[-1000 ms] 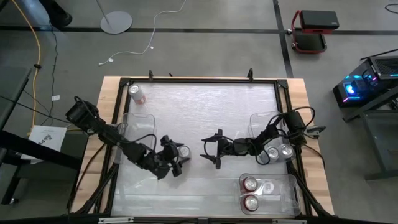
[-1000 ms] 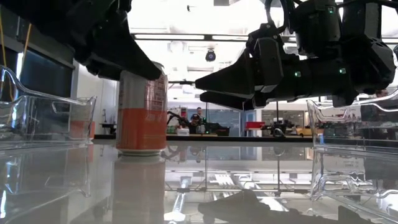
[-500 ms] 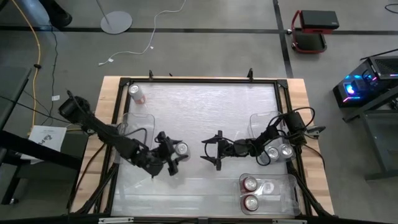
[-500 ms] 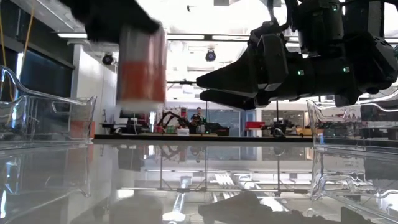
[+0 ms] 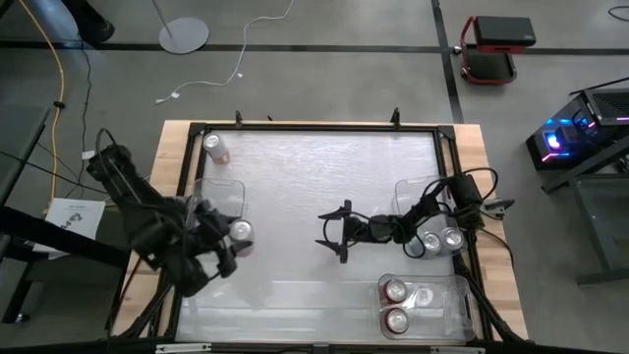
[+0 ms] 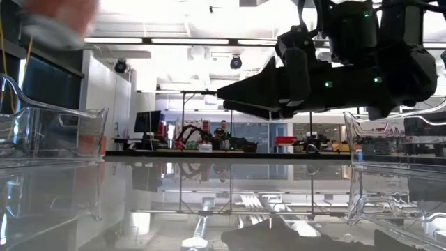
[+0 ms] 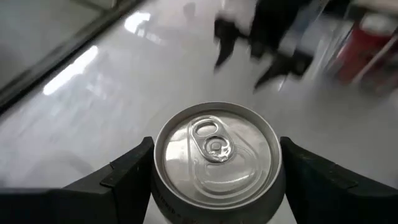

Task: Sort soda cans
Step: Put the right orange-white soda can into the left transparent bin

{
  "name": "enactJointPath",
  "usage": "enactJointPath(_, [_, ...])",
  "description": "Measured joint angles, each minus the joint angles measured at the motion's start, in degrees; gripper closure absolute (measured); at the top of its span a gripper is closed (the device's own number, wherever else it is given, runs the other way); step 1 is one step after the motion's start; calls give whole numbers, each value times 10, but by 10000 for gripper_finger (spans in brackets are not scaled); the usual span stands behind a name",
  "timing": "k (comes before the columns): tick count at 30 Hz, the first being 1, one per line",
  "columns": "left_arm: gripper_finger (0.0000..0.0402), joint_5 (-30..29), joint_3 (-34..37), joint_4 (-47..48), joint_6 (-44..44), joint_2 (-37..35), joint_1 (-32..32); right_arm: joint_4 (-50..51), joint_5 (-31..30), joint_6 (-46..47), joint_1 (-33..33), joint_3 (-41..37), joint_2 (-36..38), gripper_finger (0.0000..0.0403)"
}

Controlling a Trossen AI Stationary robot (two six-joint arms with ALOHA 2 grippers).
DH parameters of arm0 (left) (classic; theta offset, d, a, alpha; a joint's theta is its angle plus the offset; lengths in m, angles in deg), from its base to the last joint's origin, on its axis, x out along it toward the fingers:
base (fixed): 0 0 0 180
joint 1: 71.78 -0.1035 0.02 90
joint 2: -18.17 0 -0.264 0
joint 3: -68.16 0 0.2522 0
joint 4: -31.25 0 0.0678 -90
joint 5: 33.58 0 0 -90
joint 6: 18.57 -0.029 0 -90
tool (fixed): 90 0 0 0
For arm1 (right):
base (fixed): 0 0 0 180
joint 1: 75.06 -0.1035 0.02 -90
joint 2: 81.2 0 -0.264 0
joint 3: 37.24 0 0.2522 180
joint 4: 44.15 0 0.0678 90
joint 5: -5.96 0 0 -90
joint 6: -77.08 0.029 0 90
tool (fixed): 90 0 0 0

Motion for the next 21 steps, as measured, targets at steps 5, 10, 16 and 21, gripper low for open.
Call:
enactJointPath(5, [121,38,13,133,177,9,63,-30,34,-2,27,0,0,66])
enactJointPath(10, [121,32,70,161,311,17,112,-53,60,0,48,0,0,66])
enactJointPath(16, [122,52,158,163,417,24,137,-50,65,13,57,7,0,66])
enactJointPath(21, [122,47,202,164,495,24,157,-44,70,15,54,21,0,66])
